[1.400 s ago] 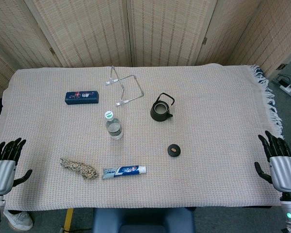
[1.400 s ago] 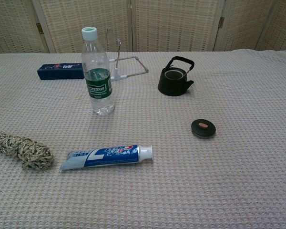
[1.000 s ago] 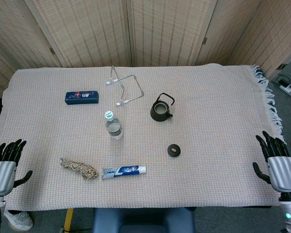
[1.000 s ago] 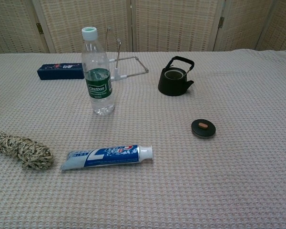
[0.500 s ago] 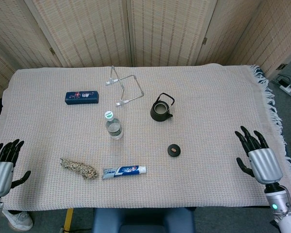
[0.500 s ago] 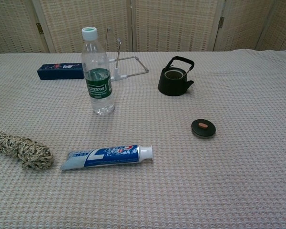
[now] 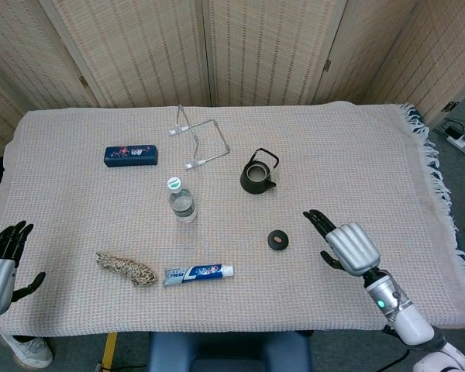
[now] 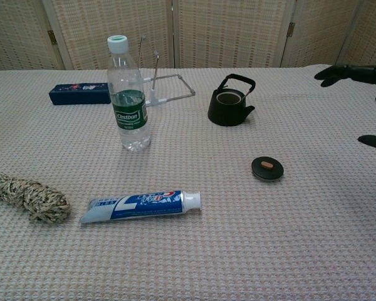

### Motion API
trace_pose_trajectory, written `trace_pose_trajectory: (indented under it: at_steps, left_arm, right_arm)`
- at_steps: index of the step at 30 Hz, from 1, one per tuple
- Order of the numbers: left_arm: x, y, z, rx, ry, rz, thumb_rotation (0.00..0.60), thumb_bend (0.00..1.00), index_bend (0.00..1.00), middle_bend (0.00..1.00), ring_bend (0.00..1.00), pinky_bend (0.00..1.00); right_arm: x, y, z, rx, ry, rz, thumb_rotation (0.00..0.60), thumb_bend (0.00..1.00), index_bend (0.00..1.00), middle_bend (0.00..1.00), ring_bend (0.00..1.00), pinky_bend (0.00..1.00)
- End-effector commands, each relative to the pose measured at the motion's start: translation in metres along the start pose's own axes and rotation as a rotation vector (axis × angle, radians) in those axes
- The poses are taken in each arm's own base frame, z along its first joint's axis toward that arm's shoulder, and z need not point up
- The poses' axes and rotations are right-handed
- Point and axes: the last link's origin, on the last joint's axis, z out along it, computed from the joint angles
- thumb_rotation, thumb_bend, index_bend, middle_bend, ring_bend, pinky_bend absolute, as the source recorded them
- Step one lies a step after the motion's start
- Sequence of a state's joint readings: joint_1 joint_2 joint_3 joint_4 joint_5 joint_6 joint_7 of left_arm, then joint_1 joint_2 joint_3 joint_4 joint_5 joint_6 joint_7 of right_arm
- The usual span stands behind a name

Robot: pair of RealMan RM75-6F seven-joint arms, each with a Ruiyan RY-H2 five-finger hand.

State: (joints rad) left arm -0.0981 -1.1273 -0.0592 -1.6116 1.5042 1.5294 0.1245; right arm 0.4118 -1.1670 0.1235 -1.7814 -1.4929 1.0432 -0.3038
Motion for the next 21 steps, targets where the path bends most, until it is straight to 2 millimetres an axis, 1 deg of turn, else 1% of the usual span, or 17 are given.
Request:
trace_pose_trajectory:
  at_steps: [1, 6, 7, 9, 12, 17, 21]
  left_arm:
    - [0.0, 0.0, 0.0, 0.0, 0.0, -0.001, 0.6, 0.22, 0.04, 0.02, 0.05, 0.0]
    - [0.0, 0.001, 0.0, -0.001, -0.001, -0.003, 0.6, 0.22, 0.04, 0.02, 0.05, 0.0]
    - [0.0, 0.001, 0.0, -0.002, -0.002, -0.002, 0.6, 0.22, 0.04, 0.02, 0.05, 0.0]
    - [-0.001, 0.002, 0.0, -0.004, -0.008, -0.001, 0.6, 0.22, 0.05, 0.02, 0.05, 0.0]
    - [-0.001, 0.002, 0.0, 0.0, -0.01, -0.002, 0.6, 0.22, 0.05, 0.02, 0.05, 0.0]
    - [-0.002, 0.003, -0.001, -0.002, -0.018, -0.002, 0.6, 0.21, 0.05, 0.02, 0.05, 0.0]
    - [0.0, 0.002, -0.002, 0.004, -0.021, 0.0, 0.6, 0.21, 0.05, 0.02, 0.05, 0.0]
  right_arm:
    - [-0.004, -0.018, 0.024, 0.045, -0.06, -0.003, 0.6, 0.35, 0.0, 0.15, 0.84, 0.91]
    - [-0.01, -0.024, 0.035, 0.056, -0.093, -0.011, 0.6, 0.36, 0.0, 0.16, 0.84, 0.91]
    - [-0.013, -0.027, 0.04, 0.063, -0.109, -0.016, 0.6, 0.35, 0.0, 0.16, 0.84, 0.91]
    - [-0.022, -0.034, 0.056, 0.085, -0.145, -0.036, 0.6, 0.35, 0.02, 0.17, 0.84, 0.91]
    - [-0.03, -0.038, 0.068, 0.085, -0.166, -0.052, 0.6, 0.34, 0.03, 0.18, 0.84, 0.91]
    - [-0.041, -0.041, 0.085, 0.075, -0.186, -0.066, 0.6, 0.34, 0.06, 0.2, 0.84, 0.91]
    - [-0.048, -0.044, 0.093, 0.077, -0.197, -0.075, 0.6, 0.34, 0.09, 0.22, 0.84, 0.91]
